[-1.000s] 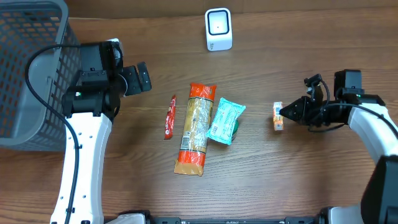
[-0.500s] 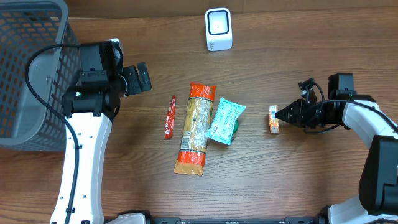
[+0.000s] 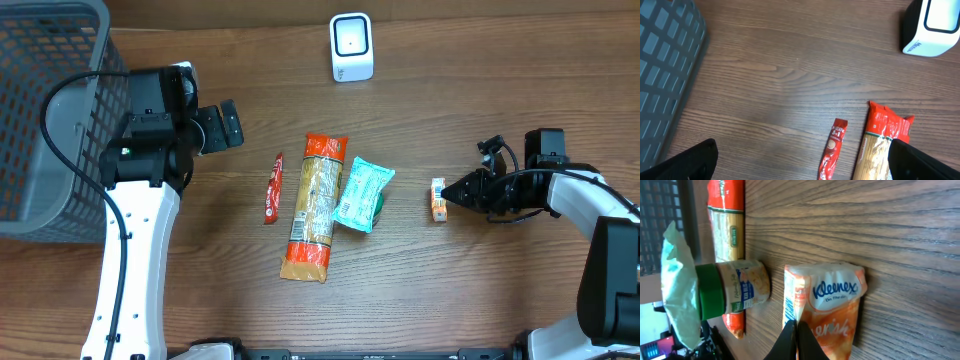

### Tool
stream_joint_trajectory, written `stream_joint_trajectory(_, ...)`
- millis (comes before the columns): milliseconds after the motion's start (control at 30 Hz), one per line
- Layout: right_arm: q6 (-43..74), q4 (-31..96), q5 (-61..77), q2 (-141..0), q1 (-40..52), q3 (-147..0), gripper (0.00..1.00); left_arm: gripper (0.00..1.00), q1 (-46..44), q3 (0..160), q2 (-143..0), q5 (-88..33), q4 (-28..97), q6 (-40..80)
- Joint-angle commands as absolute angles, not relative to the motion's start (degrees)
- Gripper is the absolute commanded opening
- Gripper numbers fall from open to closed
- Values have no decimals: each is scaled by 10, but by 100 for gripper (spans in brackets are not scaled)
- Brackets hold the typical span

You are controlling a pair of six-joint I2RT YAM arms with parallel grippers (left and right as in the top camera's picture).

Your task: Scan the item barcode

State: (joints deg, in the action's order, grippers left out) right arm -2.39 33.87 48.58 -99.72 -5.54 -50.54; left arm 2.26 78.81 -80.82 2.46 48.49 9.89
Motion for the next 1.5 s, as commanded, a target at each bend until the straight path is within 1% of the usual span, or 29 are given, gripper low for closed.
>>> stream_joint_trajectory(0, -31, 337, 462, -1000, -55, -503, 4, 100, 23, 791, -811, 32, 484, 92)
stream_joint_trajectory(300, -31, 336, 459, -1000, -55, -503, 4, 100, 23, 791, -811, 32, 484, 92)
stream_joint_trajectory(367, -31, 336, 459, -1000, -55, -503, 12, 100, 23, 791, -811, 32, 484, 92)
stream_joint_trajectory(467, -31, 337, 459, -1000, -55, -503, 30, 100, 23, 791, -811, 32, 484, 92)
stream_joint_trajectory(500, -31, 337, 459, -1000, -55, -503, 33, 100, 23, 791, -811, 32, 484, 92)
stream_joint_trajectory(633, -30, 333, 466, -999, -55, -509, 38, 100, 23, 791, -811, 32, 484, 92)
stream_joint_trajectory(833, -30, 396, 462, -967, -55, -576, 44, 100, 23, 791, -811, 32, 484, 92)
stream_joint_trajectory(1000, -28, 460, 399, -929, -55, -639, 52, 100, 23, 791, -811, 32, 484, 92)
stream_joint_trajectory(1100, -8, 487, 357, -909, -55, -660, 53, 100, 23, 791, -811, 32, 484, 92)
stream_joint_trajectory(1333, 20, 508, 340, -873, -52, -662, 53, 100, 23, 791, -811, 32, 484, 92)
stream_joint_trajectory(1467, 51, 509, 289, -858, -23, -663, 53, 100, 23, 791, -811, 32, 484, 92)
